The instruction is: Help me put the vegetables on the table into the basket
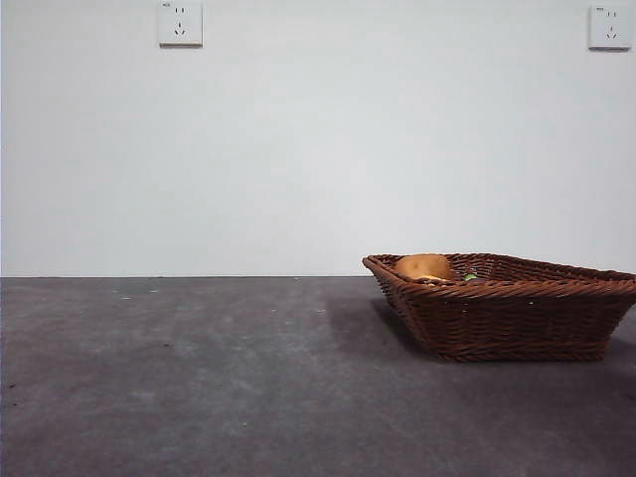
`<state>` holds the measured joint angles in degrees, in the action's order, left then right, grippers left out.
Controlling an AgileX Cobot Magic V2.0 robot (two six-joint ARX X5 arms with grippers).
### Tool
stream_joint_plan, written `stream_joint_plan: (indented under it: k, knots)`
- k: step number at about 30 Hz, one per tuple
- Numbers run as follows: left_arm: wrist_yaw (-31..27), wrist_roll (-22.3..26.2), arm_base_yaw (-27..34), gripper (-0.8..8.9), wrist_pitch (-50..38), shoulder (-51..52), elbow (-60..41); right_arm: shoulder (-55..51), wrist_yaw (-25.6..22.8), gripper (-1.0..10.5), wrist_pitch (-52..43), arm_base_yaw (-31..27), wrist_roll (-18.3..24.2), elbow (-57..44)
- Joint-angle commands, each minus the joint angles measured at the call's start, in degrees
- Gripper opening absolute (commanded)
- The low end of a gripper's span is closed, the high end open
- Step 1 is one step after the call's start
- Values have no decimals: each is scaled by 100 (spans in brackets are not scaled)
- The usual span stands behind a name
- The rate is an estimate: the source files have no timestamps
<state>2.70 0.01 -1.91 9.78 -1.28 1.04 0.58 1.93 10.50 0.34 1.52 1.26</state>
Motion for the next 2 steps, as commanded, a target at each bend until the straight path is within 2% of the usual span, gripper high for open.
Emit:
stream_joint_plan:
  k: [1, 2]
  knots:
    - [31, 63, 22, -3, -39, 2, -61, -13, -4, 0, -22, -2, 22, -44]
    - [31, 63, 22, -3, -39, 2, -61, -13, -4, 0, -22, -2, 22, -44]
